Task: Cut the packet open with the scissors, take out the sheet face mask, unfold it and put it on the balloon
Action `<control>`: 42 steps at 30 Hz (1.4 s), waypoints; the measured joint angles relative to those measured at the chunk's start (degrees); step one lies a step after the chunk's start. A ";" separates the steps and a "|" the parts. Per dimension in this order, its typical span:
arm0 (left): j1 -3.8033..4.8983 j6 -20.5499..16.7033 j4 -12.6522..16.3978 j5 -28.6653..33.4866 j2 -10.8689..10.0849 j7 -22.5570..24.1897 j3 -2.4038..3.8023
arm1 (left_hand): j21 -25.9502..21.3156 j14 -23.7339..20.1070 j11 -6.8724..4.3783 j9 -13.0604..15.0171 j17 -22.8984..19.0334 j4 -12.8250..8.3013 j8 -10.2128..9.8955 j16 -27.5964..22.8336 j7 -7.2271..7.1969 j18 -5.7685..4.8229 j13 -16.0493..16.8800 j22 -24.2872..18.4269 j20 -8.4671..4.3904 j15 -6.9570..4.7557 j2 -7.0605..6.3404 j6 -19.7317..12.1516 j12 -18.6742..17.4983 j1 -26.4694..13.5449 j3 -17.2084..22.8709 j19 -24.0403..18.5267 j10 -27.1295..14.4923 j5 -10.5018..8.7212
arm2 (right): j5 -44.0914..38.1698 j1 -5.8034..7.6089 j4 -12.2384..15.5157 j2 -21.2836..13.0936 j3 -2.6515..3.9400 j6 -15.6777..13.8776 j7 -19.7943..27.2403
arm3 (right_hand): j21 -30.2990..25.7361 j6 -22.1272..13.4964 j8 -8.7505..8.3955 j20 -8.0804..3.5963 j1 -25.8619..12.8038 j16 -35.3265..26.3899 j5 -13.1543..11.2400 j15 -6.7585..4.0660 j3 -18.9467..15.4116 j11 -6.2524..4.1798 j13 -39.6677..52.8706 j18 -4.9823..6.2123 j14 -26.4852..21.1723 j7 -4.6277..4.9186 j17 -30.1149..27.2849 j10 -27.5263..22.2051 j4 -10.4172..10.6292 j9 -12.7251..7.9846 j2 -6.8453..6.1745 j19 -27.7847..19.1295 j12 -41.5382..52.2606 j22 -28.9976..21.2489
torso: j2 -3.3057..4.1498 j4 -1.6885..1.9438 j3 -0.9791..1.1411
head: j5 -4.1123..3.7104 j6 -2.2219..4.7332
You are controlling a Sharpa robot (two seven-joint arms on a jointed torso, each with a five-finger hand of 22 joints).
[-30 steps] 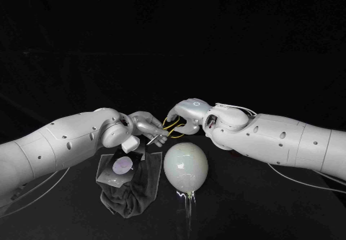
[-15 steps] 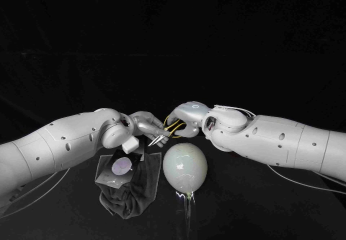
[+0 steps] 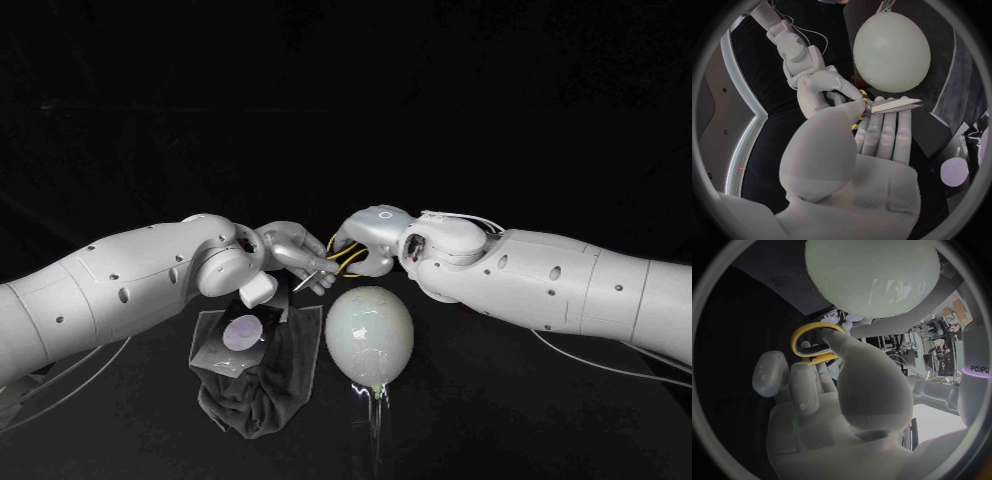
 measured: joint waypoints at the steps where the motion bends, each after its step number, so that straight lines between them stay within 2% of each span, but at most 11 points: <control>1: 0.18 0.10 0.34 -0.12 -0.17 -0.14 0.00 | 0.00 0.01 0.00 0.00 0.00 0.00 -0.01 0.00 0.01 0.00 0.00 0.00 0.00 0.01 0.00 -0.01 0.00 0.00 0.00 0.00 0.00 0.00 | -0.20 0.02 -0.09 0.10 -0.01 0.16 -0.11 | 0.07 0.15 0.00 0.00 -0.22 0.00 -0.12 0.00 0.15 -0.08 -0.04 0.00 0.00 0.03 0.00 0.29 0.15 0.00 0.21 0.00 0.00 0.19 | 0.00 -0.01 0.00 | 0.00 0.00; 7: 1.08 0.71 2.10 -0.89 -1.09 -1.21 0.02 | 0.73 0.10 0.08 0.17 0.14 -0.12 -0.27 0.00 0.17 -0.01 0.00 0.48 -0.31 0.08 0.31 -0.20 0.00 -0.30 -0.11 -0.31 -0.08 0.00 | -1.24 0.02 -0.60 0.70 -0.12 0.88 -0.51 | 0.29 0.34 -0.25 0.20 -0.52 0.22 -0.18 0.00 0.64 -0.19 -0.13 -0.01 0.00 0.04 0.15 0.99 0.63 -0.02 0.52 0.20 0.00 0.74 | -0.02 -0.01 0.00 | -0.10 -0.02; 13: 1.85 1.08 3.17 -1.76 -1.57 -2.65 0.05 | 1.82 0.71 -0.01 2.38 0.27 -0.40 -0.26 0.00 0.07 -0.02 0.00 1.14 -0.51 -0.11 0.61 -0.28 0.00 -0.61 -0.39 -0.52 0.06 0.00 | -2.18 -0.02 -0.93 1.25 -0.16 1.25 -0.87 | 0.96 -0.11 -1.12 -0.13 -0.52 0.49 -1.24 0.00 2.10 0.03 -0.20 -0.02 0.00 -0.15 0.67 2.45 1.60 -0.55 0.52 0.95 -0.23 1.99 | -0.05 -0.03 -0.01 | -0.05 -0.02; 19: 2.66 1.43 3.75 -2.65 -1.50 -3.90 0.09 | 2.26 0.80 0.09 2.96 0.32 -0.56 -0.25 0.00 0.07 -0.04 0.00 1.44 -0.72 -0.01 0.91 -0.29 0.00 -0.90 -0.55 -0.72 0.17 -0.01 | -2.95 -0.08 -1.27 1.72 -0.24 1.90 -1.51 | 1.36 0.30 -1.05 -0.18 -0.73 0.50 -1.68 0.00 3.68 0.01 -0.27 -0.04 0.00 0.29 0.81 2.87 2.38 -0.56 1.65 1.23 -0.82 2.44 | -0.05 -0.04 0.03 | -0.10 0.07; 23: 2.94 1.69 4.08 -3.23 -1.30 -4.40 0.10 | 2.49 0.81 0.11 2.95 0.38 -0.79 -0.24 0.00 0.06 -0.05 0.00 1.58 -0.72 0.01 0.91 -0.30 0.00 -0.90 -0.78 -0.72 0.18 -0.12 | -3.28 -0.13 -1.43 2.00 -0.33 2.68 -1.88 | 1.36 0.51 -0.67 -0.38 -1.11 0.50 -1.68 0.00 4.13 -0.20 -0.26 -0.07 0.00 0.50 0.81 3.46 2.83 -0.46 2.03 1.43 -1.11 2.59 | -0.05 -0.07 0.04 | -0.11 0.08; 27: 3.04 1.88 4.09 -3.79 -1.03 -4.89 0.07 | 2.93 0.95 0.17 3.21 0.38 -0.94 -0.23 0.00 0.07 -0.07 0.00 1.89 -0.86 -0.06 1.13 -0.30 0.00 -1.12 -0.94 -0.86 0.25 -0.28 | -3.51 -0.12 -1.55 2.18 -0.39 3.52 -2.13 | 1.36 1.08 -0.45 -0.39 -1.12 0.49 -1.68 -0.26 4.38 -0.25 -0.26 -0.34 -0.17 0.03 0.81 3.82 3.08 -0.37 2.03 1.43 -1.11 2.67 | -0.06 -0.08 0.05 | -0.12 0.08; 29: 3.06 1.97 4.10 -4.04 -0.91 -5.14 0.04 | 2.93 1.10 0.18 3.83 0.39 -0.95 -0.22 0.00 0.07 -0.09 0.00 1.93 -0.92 -0.10 1.13 -0.30 0.00 -1.12 -0.94 -0.93 0.25 -0.23 | -3.59 -0.10 -1.61 2.28 -0.42 3.90 -2.23 | 1.79 1.70 -0.06 -0.68 -1.15 0.68 -1.68 -0.44 4.71 0.11 -0.25 -0.36 0.01 0.12 0.81 4.41 3.41 -0.23 2.06 1.75 -1.15 3.22 | -0.05 -0.09 0.05 | -0.07 0.08; 32: 3.10 2.05 4.23 -4.36 -0.84 -5.50 0.03 | 3.17 1.10 0.18 4.24 0.45 -0.95 -0.21 0.00 0.07 -0.42 0.00 2.04 -0.92 -0.10 1.13 -0.30 0.00 -1.12 -0.94 -0.92 0.25 -0.08 | -3.71 -0.09 -1.67 2.42 -0.46 4.51 -2.34 | 2.80 1.85 -0.01 -0.92 -1.50 0.71 -1.68 -0.81 5.35 0.57 -0.02 -0.37 0.05 0.21 0.70 4.88 4.02 -0.21 2.89 2.56 -0.57 4.46 | -0.05 -0.10 0.05 | -0.06 0.07; 34: 3.13 2.10 4.47 -4.63 -0.84 -5.79 0.02 | 3.17 1.10 0.18 4.26 0.45 -0.95 -0.21 0.00 0.06 -0.43 0.00 2.05 -0.92 -0.10 1.13 -0.30 0.00 -1.12 -0.94 -0.92 0.26 -0.08 | -3.76 -0.09 -1.70 2.51 -0.49 4.89 -2.38 | 3.24 3.07 0.68 -0.93 -1.02 0.71 -1.68 -1.06 6.12 0.65 0.25 -1.21 0.01 0.41 0.43 5.14 4.03 0.16 3.93 2.97 0.36 5.17 | -0.04 -0.09 0.05 | -0.06 0.08; 36: 3.15 2.12 4.72 -4.86 -0.85 -6.02 0.02 | 3.17 1.11 0.19 4.30 0.45 -0.95 -0.20 0.00 0.07 -0.43 0.00 2.10 -0.92 -0.09 1.13 -0.31 0.00 -1.12 -0.95 -0.92 0.27 -0.08 | -3.78 -0.09 -1.73 2.58 -0.51 5.19 -2.41 | 3.58 4.39 1.57 -1.15 -0.94 0.71 -1.68 -1.57 6.27 0.83 0.49 -1.23 -0.05 0.35 0.28 5.32 4.19 0.60 4.52 3.19 1.28 5.65 | -0.04 -0.07 0.07 | -0.07 0.09; 42: 3.21 2.13 5.72 -5.43 -1.13 -6.56 0.02 | 3.17 1.11 0.21 4.42 0.45 -0.96 -0.16 0.00 0.05 -0.45 0.00 2.13 -0.92 -0.08 1.13 -0.38 0.00 -1.12 -0.95 -0.92 0.29 -0.08 | -3.85 -0.13 -1.72 2.64 -0.54 5.93 -2.53 | 4.06 7.96 4.15 -2.12 -0.80 0.71 -1.68 -3.57 6.35 0.20 1.83 -1.25 0.01 -1.83 0.07 5.95 4.26 2.34 5.97 4.12 4.08 6.82 | -0.03 -0.05 0.07 | -0.09 0.15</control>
